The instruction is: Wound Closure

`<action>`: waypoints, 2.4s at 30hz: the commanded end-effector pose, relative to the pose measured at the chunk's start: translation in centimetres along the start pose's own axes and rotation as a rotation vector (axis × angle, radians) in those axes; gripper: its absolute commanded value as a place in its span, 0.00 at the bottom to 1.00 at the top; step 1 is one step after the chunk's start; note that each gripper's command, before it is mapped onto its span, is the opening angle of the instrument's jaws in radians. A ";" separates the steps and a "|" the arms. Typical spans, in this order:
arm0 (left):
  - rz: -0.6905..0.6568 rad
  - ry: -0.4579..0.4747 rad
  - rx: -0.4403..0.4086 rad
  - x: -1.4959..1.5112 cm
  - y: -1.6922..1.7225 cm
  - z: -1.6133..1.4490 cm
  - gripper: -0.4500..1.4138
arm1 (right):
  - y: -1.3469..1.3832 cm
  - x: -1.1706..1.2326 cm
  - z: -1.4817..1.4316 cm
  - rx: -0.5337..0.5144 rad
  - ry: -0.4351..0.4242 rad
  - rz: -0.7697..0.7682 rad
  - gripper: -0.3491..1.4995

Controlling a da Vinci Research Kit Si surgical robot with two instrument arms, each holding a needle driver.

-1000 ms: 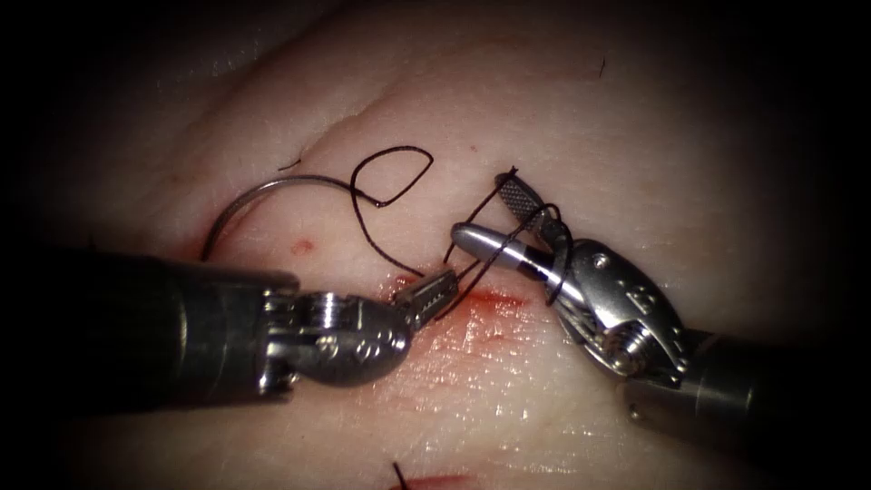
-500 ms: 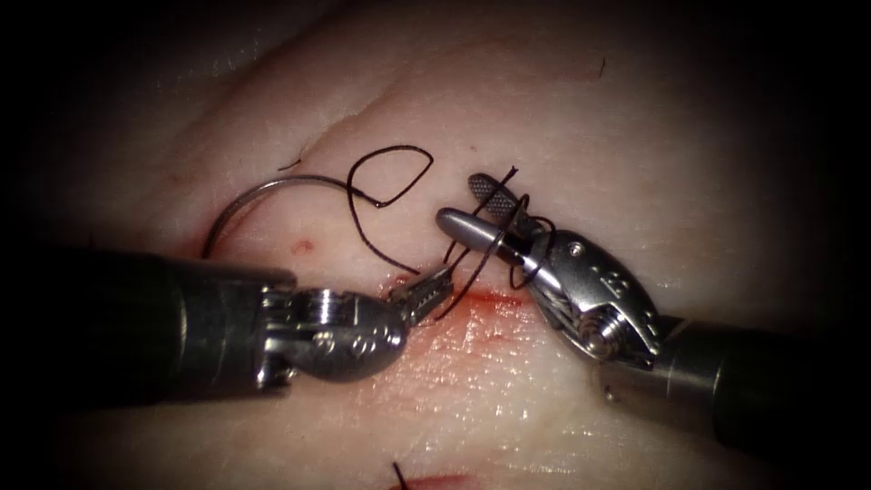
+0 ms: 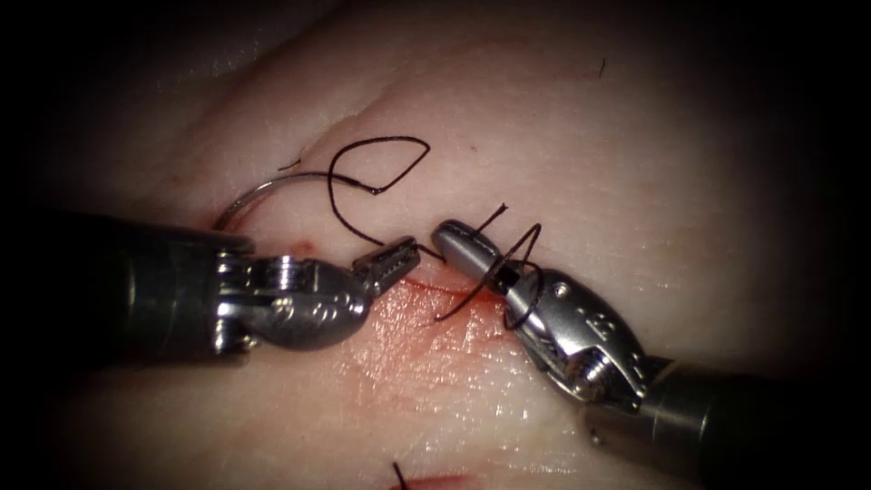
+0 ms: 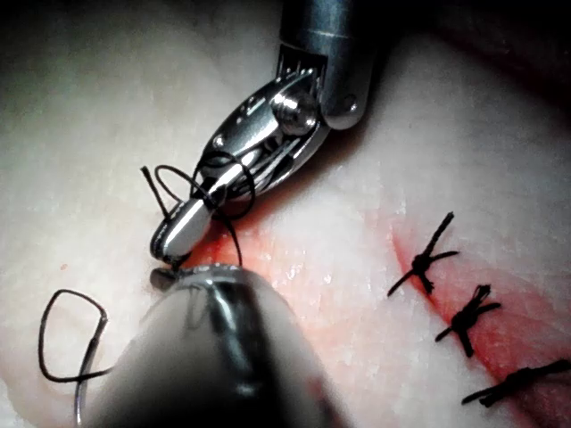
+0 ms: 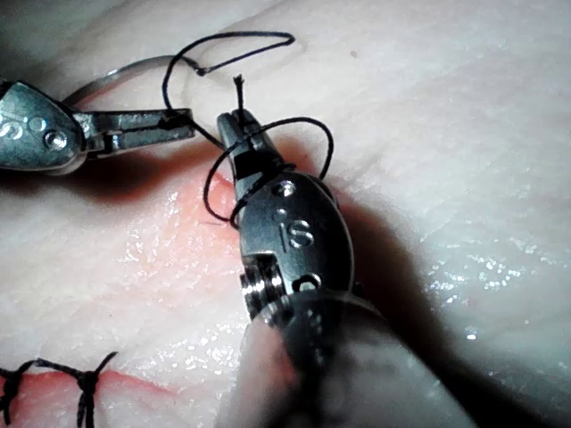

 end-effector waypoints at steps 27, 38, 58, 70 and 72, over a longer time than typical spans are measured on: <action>-0.069 -0.061 0.031 -0.21 -1.72 0.56 0.00 | -0.49 -0.56 -0.31 0.133 -0.270 -0.171 0.00; -0.117 -0.047 0.086 -0.23 -2.41 0.57 0.00 | -0.61 -0.50 -0.45 0.179 -0.289 -0.240 0.00; -0.167 -0.023 0.168 -0.30 -3.37 0.94 0.00 | -0.71 -0.40 -0.49 0.343 -0.218 -0.760 0.00; -0.167 -0.024 0.190 -0.28 -3.61 1.20 0.00 | -0.93 -0.57 -0.58 0.406 -0.250 -0.843 0.00; -0.168 -0.025 0.193 -0.27 -3.61 1.23 0.00 | -0.96 -0.65 -0.60 0.422 -0.269 -0.853 0.00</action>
